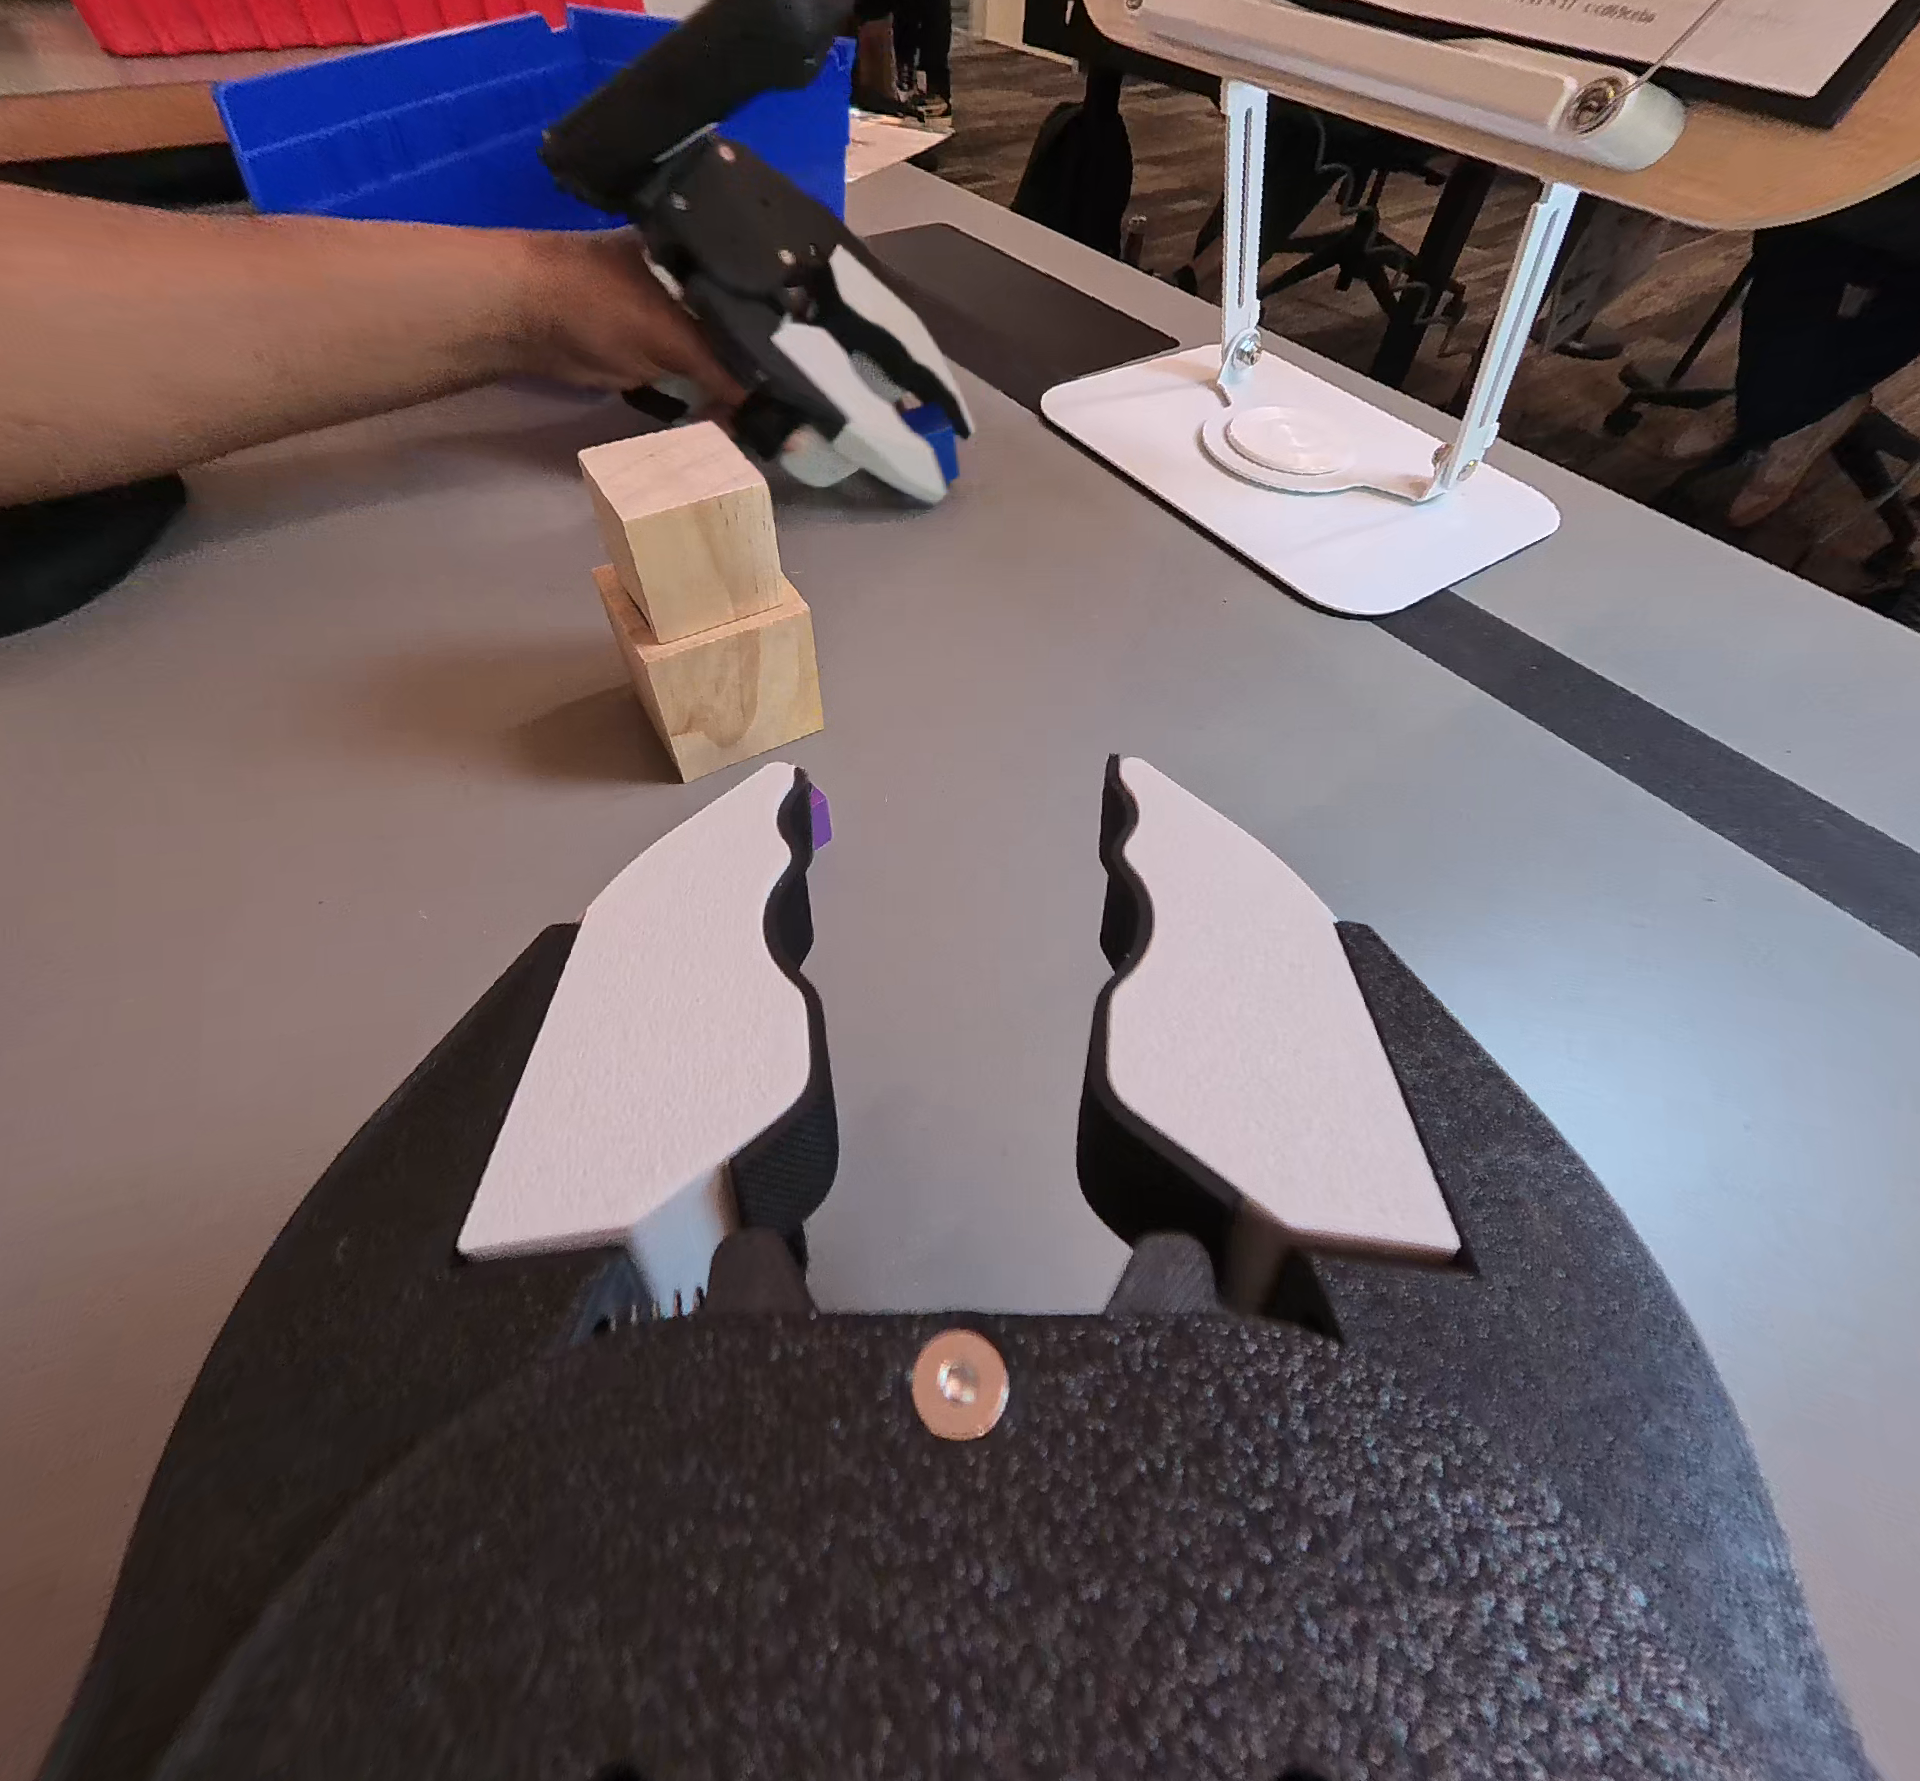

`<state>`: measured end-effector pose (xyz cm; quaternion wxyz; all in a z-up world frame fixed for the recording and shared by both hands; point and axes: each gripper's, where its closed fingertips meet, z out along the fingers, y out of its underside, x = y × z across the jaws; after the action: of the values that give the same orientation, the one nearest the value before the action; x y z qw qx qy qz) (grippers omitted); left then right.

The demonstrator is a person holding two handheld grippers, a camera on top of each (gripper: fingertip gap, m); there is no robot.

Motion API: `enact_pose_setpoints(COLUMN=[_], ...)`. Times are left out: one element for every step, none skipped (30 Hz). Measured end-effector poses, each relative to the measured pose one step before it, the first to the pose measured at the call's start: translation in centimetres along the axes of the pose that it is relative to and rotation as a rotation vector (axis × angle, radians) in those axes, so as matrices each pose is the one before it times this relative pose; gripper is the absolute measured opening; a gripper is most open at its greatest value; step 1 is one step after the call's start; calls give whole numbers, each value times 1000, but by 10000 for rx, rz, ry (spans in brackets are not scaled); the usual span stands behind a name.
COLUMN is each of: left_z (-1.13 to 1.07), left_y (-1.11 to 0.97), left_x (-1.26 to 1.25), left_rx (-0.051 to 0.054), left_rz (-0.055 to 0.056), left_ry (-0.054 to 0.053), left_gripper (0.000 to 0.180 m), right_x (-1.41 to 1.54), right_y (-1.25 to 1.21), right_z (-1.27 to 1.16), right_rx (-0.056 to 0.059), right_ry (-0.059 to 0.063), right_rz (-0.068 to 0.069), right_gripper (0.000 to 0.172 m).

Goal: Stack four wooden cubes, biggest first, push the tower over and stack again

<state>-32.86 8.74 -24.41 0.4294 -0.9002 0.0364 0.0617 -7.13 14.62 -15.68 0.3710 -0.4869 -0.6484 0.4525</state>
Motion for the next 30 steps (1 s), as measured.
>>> enact_pose_setpoints(left_z=[-609,-539,-448,-407,-372,-350,-327,-289,-250,-163,-103,-22,24,-8,86,173,228,226,168,65,106,82,-66,-60,-134,-317,-537,-682,-760,-867], left_y=[236,232,233,242,208,236,260,225,187,107,48,25,-51,-127,-179,-62,64,70,-55,-162,-31,-6,-109,38,68,-273,-685,-747,-827,-1137], left_x=[1529,1436,1001,709,440,74,-55,-24,-57,43,187,144,84,-313,-409,-336,-166,55,91,-53,32,8,162,445,237,477,761,453,418,802], left_rx=[33,5,-28,-35,-25,-74,-97,-60,-14,74,133,143,116,56,61,-44,-152,-159,-62,15,-60,-63,39,-79,-149,89,396,361,314,487], left_rz=[561,420,297,228,100,-61,-197,-334,-434,-451,-379,-270,-125,-21,-50,-203,-356,-427,-307,-94,7,115,288,317,96,115,195,152,203,306], left_ry=[673,591,295,133,-13,-212,-281,-262,-297,-260,-169,-200,-198,-371,-342,-190,-20,121,100,-53,-47,-80,-14,210,128,324,489,231,193,406], left_gripper=[40,41,42,44,47,48,50,51,51,51,51,52,52,53,52,51,51,51,52,50,49,43,29,29,29,29,29,29,29,29], right_x=[-48,-50,-55,-42,-31,-27,-18,-15,-10,-15,-12,-12,-32,-39,-59,-49,-49,-36,-39,-26,-5,3,9,22,37,35,24,13,2,3], right_y=[73,82,62,57,34,30,32,51,48,62,64,88,110,121,126,98,52,5,-23,-26,-26,-2,51,88,118,87,36,-30,-65,-71], right_z=[53,66,47,49,45,40,37,33,41,57,62,72,93,95,91,83,57,28,-3,-12,-1,5,28,37,38,9,-9,-39,-44,-35], right_rx=[-26,-29,-25,-21,-18,-13,-14,-20,-19,-18,-21,-27,-35,-37,-41,-44,-32,-19,-12,-5,2,-2,-19,-36,-45,-35,-11,12,28,31], right_ry=[-23,-23,-18,-8,0,6,8,7,3,0,-4,-9,-18,-24,-20,-7,10,23,29,26,22,14,1,-5,2,7,8,6,2,-4], right_rz=[-2,-8,-12,-12,-11,-10,-5,2,5,9,14,20,25,23,16,1,-18,-36,-44,-43,-35,-20,-3,0,-8,-19,-24,-20,-13,-8], right_gripper=[53,53,53,53,53,53,53,52,52,52,52,52,52,52,52,52,52,52,52,52,52,52,52,51,51,51,51,51,51,51])
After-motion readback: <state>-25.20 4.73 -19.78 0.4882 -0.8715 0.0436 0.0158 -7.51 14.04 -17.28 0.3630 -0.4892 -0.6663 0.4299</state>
